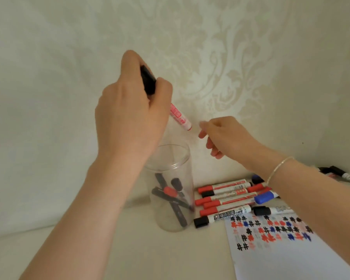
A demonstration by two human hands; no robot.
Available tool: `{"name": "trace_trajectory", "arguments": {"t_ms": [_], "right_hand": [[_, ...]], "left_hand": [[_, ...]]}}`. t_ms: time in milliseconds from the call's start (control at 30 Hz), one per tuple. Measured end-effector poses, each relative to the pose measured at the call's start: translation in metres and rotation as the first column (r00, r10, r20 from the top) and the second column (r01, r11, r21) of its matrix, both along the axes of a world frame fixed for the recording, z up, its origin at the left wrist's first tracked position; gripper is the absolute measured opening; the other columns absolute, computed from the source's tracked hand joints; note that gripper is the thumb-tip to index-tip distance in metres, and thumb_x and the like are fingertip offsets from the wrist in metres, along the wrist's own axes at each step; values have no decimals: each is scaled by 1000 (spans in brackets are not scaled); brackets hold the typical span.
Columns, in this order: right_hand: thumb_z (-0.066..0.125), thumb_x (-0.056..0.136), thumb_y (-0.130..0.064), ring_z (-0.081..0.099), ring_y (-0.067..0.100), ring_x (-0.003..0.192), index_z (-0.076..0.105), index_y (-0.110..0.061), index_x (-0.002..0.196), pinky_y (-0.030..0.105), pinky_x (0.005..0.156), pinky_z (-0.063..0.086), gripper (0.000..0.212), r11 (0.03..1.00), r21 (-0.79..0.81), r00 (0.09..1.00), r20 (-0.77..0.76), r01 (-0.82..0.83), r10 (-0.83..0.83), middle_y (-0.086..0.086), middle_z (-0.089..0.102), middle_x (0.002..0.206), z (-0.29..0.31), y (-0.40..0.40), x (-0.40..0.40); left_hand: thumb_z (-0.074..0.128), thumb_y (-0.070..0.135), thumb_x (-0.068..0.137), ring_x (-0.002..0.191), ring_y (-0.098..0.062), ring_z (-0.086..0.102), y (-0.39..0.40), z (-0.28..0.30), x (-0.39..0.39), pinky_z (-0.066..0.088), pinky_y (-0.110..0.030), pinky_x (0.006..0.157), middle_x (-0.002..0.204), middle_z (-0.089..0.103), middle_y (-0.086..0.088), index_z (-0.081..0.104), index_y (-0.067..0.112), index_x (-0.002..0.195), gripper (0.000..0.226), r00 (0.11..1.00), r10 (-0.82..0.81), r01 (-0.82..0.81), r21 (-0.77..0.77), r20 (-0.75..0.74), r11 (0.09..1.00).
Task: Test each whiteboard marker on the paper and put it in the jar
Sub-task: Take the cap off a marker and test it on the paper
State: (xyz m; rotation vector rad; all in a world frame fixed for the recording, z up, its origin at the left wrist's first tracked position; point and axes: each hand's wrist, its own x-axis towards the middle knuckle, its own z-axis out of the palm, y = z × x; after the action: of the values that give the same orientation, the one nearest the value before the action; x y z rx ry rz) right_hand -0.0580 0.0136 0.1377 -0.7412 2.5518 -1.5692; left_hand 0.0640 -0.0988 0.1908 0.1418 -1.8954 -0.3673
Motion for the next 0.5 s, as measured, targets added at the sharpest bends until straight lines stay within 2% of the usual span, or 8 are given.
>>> {"name": "trace_trajectory", "arguments": {"t_ms": [67,133,233,300,333,433,500], "right_hand": [[45,92,-16,62,24,68,65,-5,97,30,59,50,23,946,324,993,-113,-2,41,10,66,87,-19,3,-11],[43,89,-7,63,27,83,62,-7,106,34,71,53,25,787,616,978,-146,-27,148,13,63,106,-41,6,-15],[43,88,-2,59,29,102,58,-9,116,33,85,50,32,601,797,959,-114,-67,258,14,57,121,-70,5,-13],[43,91,-2,60,23,98,60,-10,106,27,80,49,24,575,809,947,-78,-123,312,12,61,119,-85,5,-13],[46,93,-4,60,17,92,61,-12,103,23,76,49,20,619,763,944,-35,-188,329,9,63,117,-92,6,-14],[52,94,-6,60,-1,79,58,-7,119,10,67,50,26,752,572,931,61,-329,361,1,63,110,-106,11,-18],[49,94,0,62,-4,74,55,0,122,12,66,51,28,778,514,925,91,-361,369,3,64,107,-109,13,-19]], "left_hand": [[47,27,87,54,-19,45,-7,6,-1,28,-35,50,59,49,0,44,11,88,17,989,119,-112,-86,86,990],[47,30,85,56,-26,45,-9,4,-6,27,-33,48,62,50,-4,44,12,85,18,954,187,-154,-150,237,977],[46,34,87,67,-30,53,-11,-8,-18,36,-34,56,71,56,-4,48,15,87,19,846,202,-128,-181,493,975],[45,34,87,72,-26,60,-16,-18,-26,46,-35,65,78,61,-1,52,20,90,17,743,156,-85,-138,651,987],[46,33,87,74,-23,63,-19,-22,-30,49,-36,70,80,63,0,55,22,90,14,686,101,-56,-86,720,995],[53,24,84,82,-19,65,-29,-31,-41,53,-36,79,87,67,3,63,25,90,12,526,-20,1,23,850,1000],[54,18,83,85,-17,63,-30,-35,-47,51,-29,75,91,67,5,69,25,92,19,442,-37,41,22,896,999]]}}
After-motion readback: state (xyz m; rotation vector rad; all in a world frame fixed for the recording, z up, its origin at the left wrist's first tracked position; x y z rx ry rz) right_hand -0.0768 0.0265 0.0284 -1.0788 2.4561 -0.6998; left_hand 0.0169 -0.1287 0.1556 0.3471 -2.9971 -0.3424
